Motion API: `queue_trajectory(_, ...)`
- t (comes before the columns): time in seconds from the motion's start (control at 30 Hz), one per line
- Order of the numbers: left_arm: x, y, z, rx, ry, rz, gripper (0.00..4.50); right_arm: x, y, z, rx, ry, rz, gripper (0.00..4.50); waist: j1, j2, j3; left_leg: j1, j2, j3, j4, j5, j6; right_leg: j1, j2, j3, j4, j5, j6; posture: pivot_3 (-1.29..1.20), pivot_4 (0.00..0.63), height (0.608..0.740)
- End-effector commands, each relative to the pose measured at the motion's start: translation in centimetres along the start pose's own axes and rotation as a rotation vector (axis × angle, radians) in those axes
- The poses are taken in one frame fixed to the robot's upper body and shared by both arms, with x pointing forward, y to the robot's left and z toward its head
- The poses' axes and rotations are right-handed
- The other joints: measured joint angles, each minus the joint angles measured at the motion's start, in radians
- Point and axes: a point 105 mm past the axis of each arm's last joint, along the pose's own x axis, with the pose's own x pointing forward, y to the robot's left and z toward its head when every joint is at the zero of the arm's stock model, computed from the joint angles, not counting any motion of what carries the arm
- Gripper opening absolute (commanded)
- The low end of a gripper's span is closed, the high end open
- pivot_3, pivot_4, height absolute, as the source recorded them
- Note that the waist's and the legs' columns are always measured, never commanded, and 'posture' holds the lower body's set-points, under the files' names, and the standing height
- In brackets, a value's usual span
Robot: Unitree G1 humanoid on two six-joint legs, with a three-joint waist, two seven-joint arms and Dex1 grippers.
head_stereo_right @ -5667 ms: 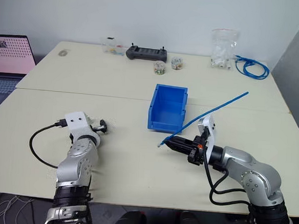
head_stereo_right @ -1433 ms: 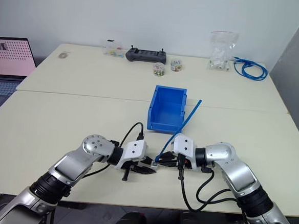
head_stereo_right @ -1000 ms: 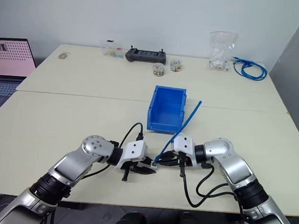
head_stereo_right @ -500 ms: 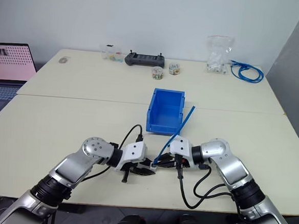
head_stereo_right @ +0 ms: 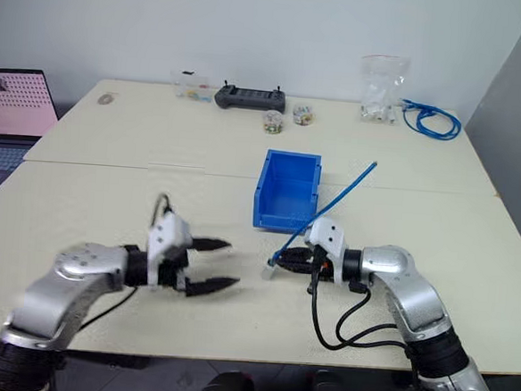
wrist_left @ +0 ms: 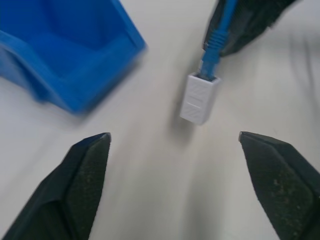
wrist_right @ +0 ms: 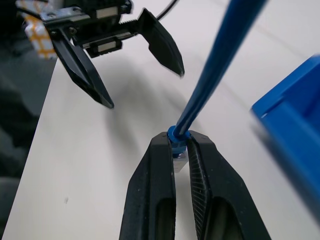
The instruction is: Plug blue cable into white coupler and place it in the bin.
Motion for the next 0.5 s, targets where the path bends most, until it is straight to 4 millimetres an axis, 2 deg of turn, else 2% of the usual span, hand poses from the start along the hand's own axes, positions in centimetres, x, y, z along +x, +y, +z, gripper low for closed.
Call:
queue_trajectory(0.03,-0.2,1.2,3.5,0.075,-0.069,0.115,4.50,-1.1,-4.1,5.3,-0.020,-0.170,-0.174,0.11,0.000,-0.001,0.003,0.000,0.000,0.000,0.000,0.000,0.000,0.000,0.000,0.000,0.000,0.000,0.000,0.00,0.150,0.740)
queue_trajectory(0.17,0.7,2.8,5.1,0.124,-0.095,0.198,4.50,-0.1,-8.2,6.9,0.015,-0.178,-0.256,0.11,-0.002,-0.001,0.008,0.000,0.000,0.000,0.000,0.000,0.000,-0.001,0.001,0.000,0.001,0.002,0.000,0.00,0.150,0.740)
queue_trajectory(0.27,1.4,3.6,5.9,0.144,-0.110,0.221,4.50,1.1,-11.4,7.1,0.053,-0.124,-0.323,0.11,-0.006,-0.001,0.008,0.000,0.000,0.001,-0.001,0.000,0.000,-0.001,0.001,0.000,0.001,0.004,-0.004,0.00,0.150,0.740)
queue_trajectory(0.33,1.8,4.0,6.6,0.150,-0.119,0.223,4.50,1.9,-13.4,6.9,0.036,-0.010,-0.333,0.82,-0.008,-0.001,0.008,0.000,0.000,0.003,-0.001,0.000,0.000,-0.002,0.001,0.002,0.001,0.004,-0.004,0.00,0.150,0.740)
queue_trajectory(0.4,2.0,4.3,7.0,0.153,-0.125,0.228,4.50,1.8,-14.4,6.8,0.006,0.064,-0.322,1.19,-0.007,-0.001,0.008,-0.005,-0.001,0.006,0.000,0.000,0.000,-0.009,0.001,0.003,0.003,0.004,-0.005,0.00,0.150,0.740)
queue_trajectory(0.47,1.9,4.7,7.1,0.158,-0.123,0.237,4.50,0.9,-15.3,7.1,-0.022,0.111,-0.318,1.65,-0.006,-0.001,0.008,-0.011,0.000,0.006,0.000,0.001,0.000,-0.015,0.001,0.003,0.003,0.005,-0.005,0.00,0.150,0.740)
queue_trajectory(0.5,1.7,5.0,7.0,0.152,-0.117,0.251,4.50,-0.2,-15.7,7.3,-0.053,0.144,-0.314,1.87,-0.004,-0.001,0.008,-0.014,0.000,0.005,0.000,0.001,-0.001,-0.017,0.001,0.002,0.002,0.005,-0.005,0.00,0.150,0.740)
